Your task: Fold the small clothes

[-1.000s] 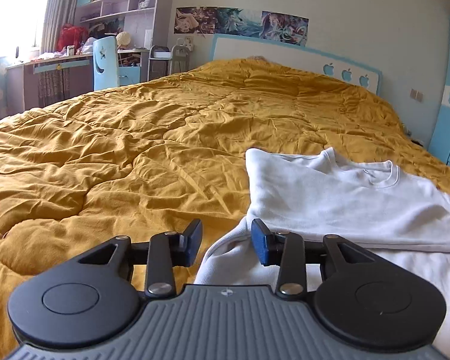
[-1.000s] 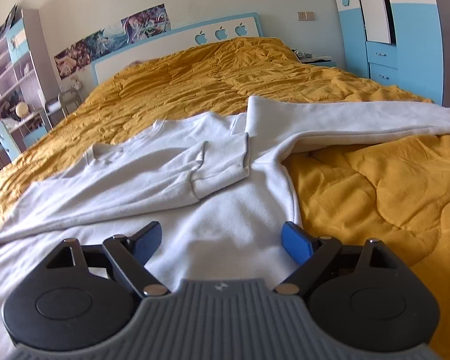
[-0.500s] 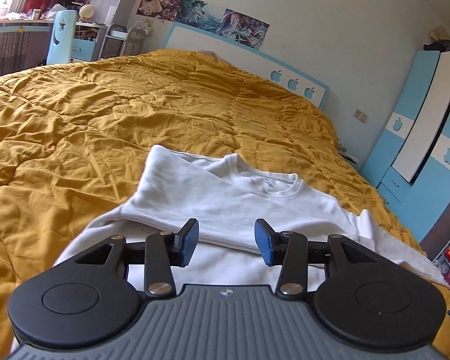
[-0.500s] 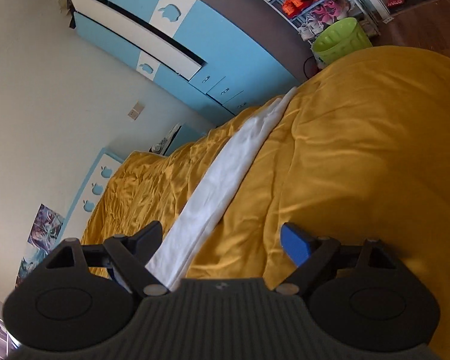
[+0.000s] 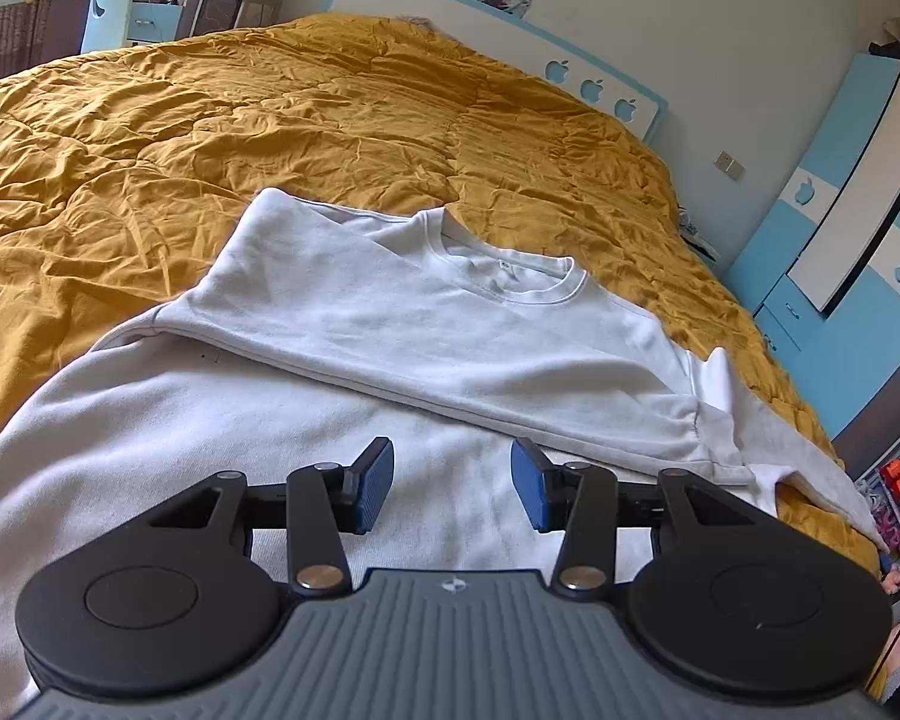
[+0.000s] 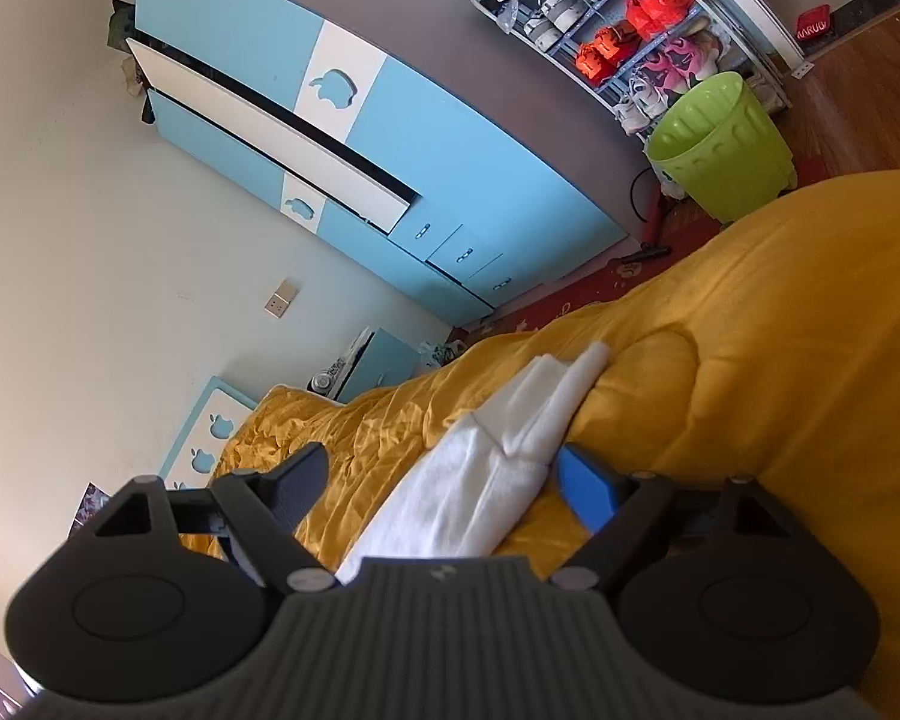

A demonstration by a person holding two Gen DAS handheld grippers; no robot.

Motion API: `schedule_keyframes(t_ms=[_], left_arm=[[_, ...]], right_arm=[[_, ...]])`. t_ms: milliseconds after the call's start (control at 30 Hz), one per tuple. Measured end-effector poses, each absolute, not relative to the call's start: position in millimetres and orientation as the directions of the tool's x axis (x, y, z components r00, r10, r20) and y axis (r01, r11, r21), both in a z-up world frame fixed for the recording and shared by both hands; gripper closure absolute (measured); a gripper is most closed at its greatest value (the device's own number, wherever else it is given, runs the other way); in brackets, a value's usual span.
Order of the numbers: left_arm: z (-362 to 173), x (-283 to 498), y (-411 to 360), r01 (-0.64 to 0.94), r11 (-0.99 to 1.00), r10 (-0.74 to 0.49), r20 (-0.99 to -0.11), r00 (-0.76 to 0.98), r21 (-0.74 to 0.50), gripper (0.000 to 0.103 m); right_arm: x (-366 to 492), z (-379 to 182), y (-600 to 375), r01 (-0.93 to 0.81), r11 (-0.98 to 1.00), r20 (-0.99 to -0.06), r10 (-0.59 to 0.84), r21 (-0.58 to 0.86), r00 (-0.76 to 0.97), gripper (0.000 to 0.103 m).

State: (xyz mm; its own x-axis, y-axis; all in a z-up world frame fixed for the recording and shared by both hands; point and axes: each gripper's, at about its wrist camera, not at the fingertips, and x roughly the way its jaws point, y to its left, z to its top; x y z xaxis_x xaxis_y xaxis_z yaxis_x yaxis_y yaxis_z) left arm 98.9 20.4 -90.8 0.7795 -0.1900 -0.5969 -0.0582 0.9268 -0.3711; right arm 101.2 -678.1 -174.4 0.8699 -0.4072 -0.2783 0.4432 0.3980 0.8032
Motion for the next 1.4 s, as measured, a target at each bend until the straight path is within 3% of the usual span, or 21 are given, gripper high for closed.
schedule_keyframes(t_ms=[67,100,133,167,200,233,533,667,833,1000,1133,1267,1400], left_arm=[[-87,98,19,-0.057,0.941,-0.162,-0.591,0.790,-0.334,0.051],[-86,97,20,-0.059,0.946,-0.149,-0.586,0.796,-0.320,0.051],[-84,96,20,-0.064,0.950,-0.135,-0.583,0.801,-0.307,0.051],[-84,96,21,-0.071,0.949,-0.128,-0.584,0.802,-0.307,0.051],[-84,96,24,-0.080,0.945,-0.128,-0.586,0.800,-0.316,0.051],[-84,97,26,-0.086,0.941,-0.132,-0.591,0.796,-0.326,0.051],[-66,83,44,-0.105,0.958,-0.069,-0.568,0.820,-0.268,0.051],[-67,90,64,-0.132,0.929,-0.111,-0.603,0.790,-0.345,0.051],[-68,88,88,-0.140,0.891,-0.160,-0.587,0.793,-0.432,0.051],[-69,85,97,-0.156,0.921,-0.084,-0.572,0.816,-0.358,0.051],[-72,81,111,-0.129,0.925,-0.098,-0.554,0.827,-0.356,0.051],[-77,82,130,-0.147,0.915,-0.110,-0.583,0.805,-0.375,0.052],[-76,73,155,-0.137,0.886,-0.141,-0.540,0.830,-0.442,0.052]], right_arm=[[112,-177,-688,0.455,0.404,-0.287,-0.410,0.794,0.866,0.028],[115,-177,-691,0.460,0.405,-0.294,-0.407,0.790,0.865,0.036],[117,-176,-693,0.465,0.402,-0.307,-0.398,0.789,0.865,0.057],[116,-176,-695,0.461,0.379,-0.312,-0.391,0.802,0.866,0.068],[114,-179,-699,0.431,0.347,-0.296,-0.377,0.833,0.878,0.095],[110,-182,-703,0.378,0.308,-0.260,-0.361,0.873,0.896,0.098],[101,-96,-670,0.227,0.470,-0.086,-0.303,0.853,0.949,0.099],[96,-30,-636,0.143,0.590,0.006,-0.243,0.794,0.970,0.099],[92,57,-588,0.047,0.688,0.102,-0.174,0.724,0.979,0.099],[97,130,-513,-0.020,0.818,0.129,-0.066,0.575,0.989,0.099],[118,169,-436,-0.052,0.910,0.105,0.010,0.412,0.994,0.100],[143,182,-351,-0.124,0.964,0.082,0.108,0.235,0.991,0.100],[169,177,-256,-0.215,0.974,0.026,0.213,0.075,0.977,0.100]])
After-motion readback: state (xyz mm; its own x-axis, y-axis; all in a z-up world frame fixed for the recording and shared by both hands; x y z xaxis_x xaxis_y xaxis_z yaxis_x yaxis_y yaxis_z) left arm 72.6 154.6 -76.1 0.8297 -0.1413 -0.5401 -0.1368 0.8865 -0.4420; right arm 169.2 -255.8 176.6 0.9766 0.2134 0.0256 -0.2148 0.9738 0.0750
